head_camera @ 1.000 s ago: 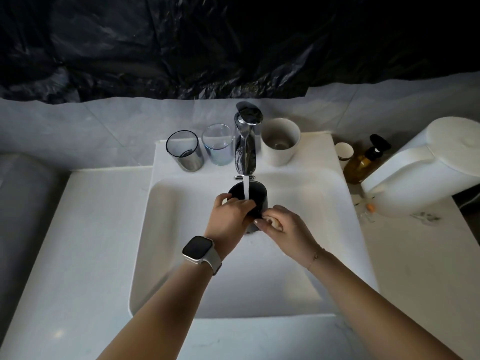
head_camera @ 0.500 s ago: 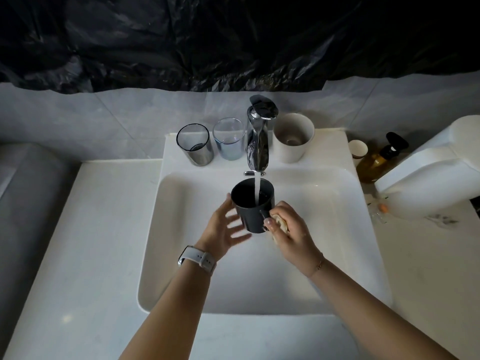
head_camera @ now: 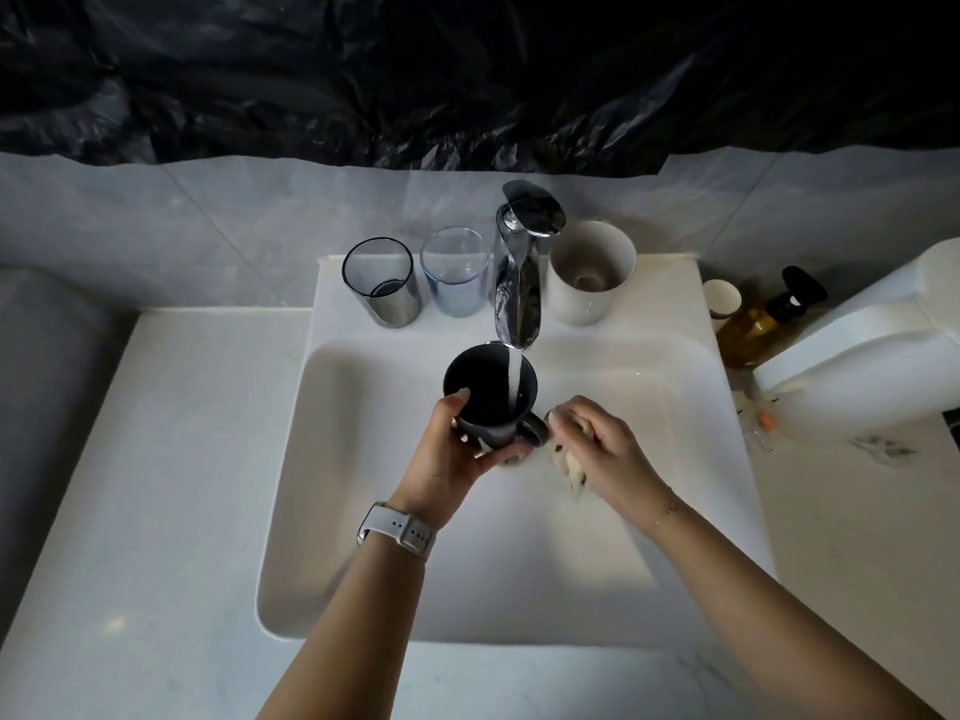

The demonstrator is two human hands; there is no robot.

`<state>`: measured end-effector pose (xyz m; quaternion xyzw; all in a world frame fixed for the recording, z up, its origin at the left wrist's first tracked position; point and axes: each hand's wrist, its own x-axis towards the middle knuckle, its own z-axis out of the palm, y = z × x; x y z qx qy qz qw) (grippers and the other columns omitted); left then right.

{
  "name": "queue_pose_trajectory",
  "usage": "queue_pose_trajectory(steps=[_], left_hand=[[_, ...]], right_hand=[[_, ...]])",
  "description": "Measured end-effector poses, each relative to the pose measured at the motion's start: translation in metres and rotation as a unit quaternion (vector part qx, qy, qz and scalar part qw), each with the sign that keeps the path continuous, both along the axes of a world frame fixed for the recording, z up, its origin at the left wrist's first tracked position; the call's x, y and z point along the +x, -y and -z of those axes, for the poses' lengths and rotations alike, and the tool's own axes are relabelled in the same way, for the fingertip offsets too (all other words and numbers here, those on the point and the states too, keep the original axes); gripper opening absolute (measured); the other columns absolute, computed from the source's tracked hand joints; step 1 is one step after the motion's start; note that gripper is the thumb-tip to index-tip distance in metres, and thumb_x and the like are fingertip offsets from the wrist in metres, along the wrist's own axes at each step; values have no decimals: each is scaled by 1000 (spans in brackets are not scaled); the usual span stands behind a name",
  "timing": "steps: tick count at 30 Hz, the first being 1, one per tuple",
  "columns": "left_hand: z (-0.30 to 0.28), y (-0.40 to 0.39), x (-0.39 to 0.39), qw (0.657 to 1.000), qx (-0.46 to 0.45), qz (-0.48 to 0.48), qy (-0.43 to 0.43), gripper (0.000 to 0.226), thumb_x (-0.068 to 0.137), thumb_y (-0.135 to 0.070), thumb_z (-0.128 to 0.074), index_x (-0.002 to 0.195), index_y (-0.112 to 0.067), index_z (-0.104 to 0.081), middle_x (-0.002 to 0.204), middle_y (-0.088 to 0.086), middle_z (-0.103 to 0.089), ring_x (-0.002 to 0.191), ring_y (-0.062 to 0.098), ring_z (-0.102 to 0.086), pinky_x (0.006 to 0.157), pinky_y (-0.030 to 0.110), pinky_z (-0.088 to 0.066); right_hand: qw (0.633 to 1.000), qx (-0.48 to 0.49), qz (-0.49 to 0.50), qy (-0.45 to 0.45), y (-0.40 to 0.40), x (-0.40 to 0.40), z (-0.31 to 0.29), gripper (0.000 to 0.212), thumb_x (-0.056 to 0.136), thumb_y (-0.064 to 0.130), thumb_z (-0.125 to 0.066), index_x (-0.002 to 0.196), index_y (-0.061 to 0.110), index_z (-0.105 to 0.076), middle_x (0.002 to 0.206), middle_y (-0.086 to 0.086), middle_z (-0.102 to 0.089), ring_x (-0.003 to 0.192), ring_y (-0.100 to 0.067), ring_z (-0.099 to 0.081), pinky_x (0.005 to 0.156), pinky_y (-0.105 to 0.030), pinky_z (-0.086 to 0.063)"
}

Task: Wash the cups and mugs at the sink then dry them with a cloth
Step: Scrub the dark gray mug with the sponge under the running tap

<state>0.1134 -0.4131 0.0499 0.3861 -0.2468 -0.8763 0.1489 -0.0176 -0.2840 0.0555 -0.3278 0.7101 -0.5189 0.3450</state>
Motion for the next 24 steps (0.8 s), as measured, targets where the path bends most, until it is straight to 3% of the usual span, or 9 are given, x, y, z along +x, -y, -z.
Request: queue_pose_trajectory(steps=[3,5,10,11,13,15,18,20,24], left_hand=[[3,6,10,999,-25,-47,6,51,79,-32,-67,123,-9,-57,128,20,-57,120,36,-58,94,53,-52],[4,9,17,996,-56,-61,15,67,71,-35,-72,129,-8,-52,132,20,-54,120,35,-58,93,53,-53],[5,14,38,991,-104,-71,51,81,62,-38,-74,135,-11,-47,128,15,-55,116,28,-59,90,49,-55],[6,14,42,990,-105,-73,52,82,62,-38,-74,135,-12,-47,130,15,-54,117,28,-58,90,49,-55],[6,15,47,989,-108,-78,60,82,63,-38,-74,136,-14,-46,135,15,-51,122,29,-56,92,49,-55],[5,14,50,987,-120,-80,68,79,65,-36,-73,136,-15,-46,137,15,-50,123,30,-55,90,47,-56],[3,15,48,979,-168,-76,91,83,62,-38,-75,137,-19,-44,137,11,-50,121,28,-56,89,44,-57],[0,15,42,962,-240,-50,123,89,56,-40,-78,136,-24,-43,133,5,-51,120,22,-57,94,44,-55],[-3,9,18,864,-452,66,210,99,51,-49,-80,139,-29,-41,128,-4,-50,120,11,-51,106,31,-42]], right_hand=[[975,21,143,166,19,2,-9,25,94,31,-59,87,8,-63,66,-12,-60,48,-17,-55,49,-23,-37],[921,8,213,325,40,2,-19,20,89,26,-65,89,7,-61,70,-16,-61,48,-17,-58,45,-21,-40],[809,3,210,549,92,12,-35,25,97,19,-47,76,9,-56,60,-4,-59,48,-8,-55,31,-15,-35],[801,-3,212,560,99,15,-34,25,98,17,-44,76,8,-54,65,-5,-56,54,-7,-53,36,-14,-40],[800,-24,211,561,108,21,-34,28,100,16,-39,74,8,-49,73,-5,-49,67,-9,-50,72,-16,-49],[805,-43,212,552,112,26,-34,28,100,15,-38,74,11,-46,74,-5,-49,73,-11,-50,92,-22,-38],[827,-38,181,531,105,24,-31,32,96,13,-41,64,12,-45,58,2,-46,58,-7,-45,65,-19,-37],[873,23,206,442,91,20,-28,23,91,23,-55,73,10,-61,63,-1,-59,59,-11,-54,61,-23,-41],[911,79,249,320,49,9,-34,31,86,41,-66,94,12,-73,72,-11,-67,65,-23,-60,60,-27,-46]])
